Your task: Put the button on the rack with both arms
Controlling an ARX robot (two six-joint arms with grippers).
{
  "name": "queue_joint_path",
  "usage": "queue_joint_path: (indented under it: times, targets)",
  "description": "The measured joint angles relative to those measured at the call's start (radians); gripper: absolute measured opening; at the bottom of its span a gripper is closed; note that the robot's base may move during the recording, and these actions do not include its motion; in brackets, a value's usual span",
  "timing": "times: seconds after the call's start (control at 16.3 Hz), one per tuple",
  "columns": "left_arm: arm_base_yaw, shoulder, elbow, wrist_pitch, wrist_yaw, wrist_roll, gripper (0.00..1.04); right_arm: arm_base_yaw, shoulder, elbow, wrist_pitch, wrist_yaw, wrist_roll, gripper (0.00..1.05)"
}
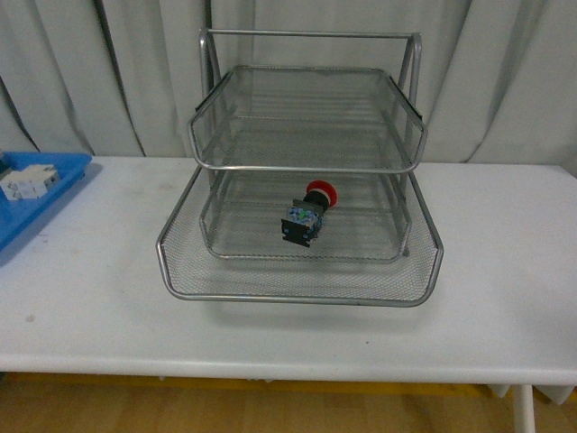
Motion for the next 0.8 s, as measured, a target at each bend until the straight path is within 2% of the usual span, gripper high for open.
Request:
queue_joint_path:
  times: [0.06, 0.18, 0.37, 0.43, 0.55, 0.68, 0.8]
  targets:
    - [0.000, 0.000, 0.000, 0.000, 0.000, 0.002, 1.00, 0.058, 0.233, 0.146, -0.076, 0.005, 0.059, 0.98]
    - [0.000, 0.000, 0.000, 0.000, 0.000, 0.002, 0.98, 0.138, 0.496, 0.329, -0.220, 0.007, 0.115, 0.98]
    - [0.000, 0.000, 0.000, 0.000, 0.000, 0.002, 0.98, 0.220, 0.602, 0.462, -0.376, 0.020, 0.136, 0.98]
    - [0.000, 0.000, 0.000, 0.000, 0.000, 0.002, 0.98, 0.242, 0.614, 0.478, -0.421, 0.017, 0.146, 0.93]
    - [0.000, 0.000, 0.000, 0.000, 0.000, 0.002, 0.98, 0.281, 0.635, 0.482, -0.473, 0.011, 0.146, 0.72]
    - [0.000, 0.000, 0.000, 0.000, 0.000, 0.002, 0.98, 0.301, 0.649, 0.482, -0.492, 0.012, 0.137, 0.57]
    - [0.000, 0.000, 0.000, 0.000, 0.000, 0.002, 0.98, 0.334, 0.673, 0.482, -0.507, 0.027, 0.113, 0.34]
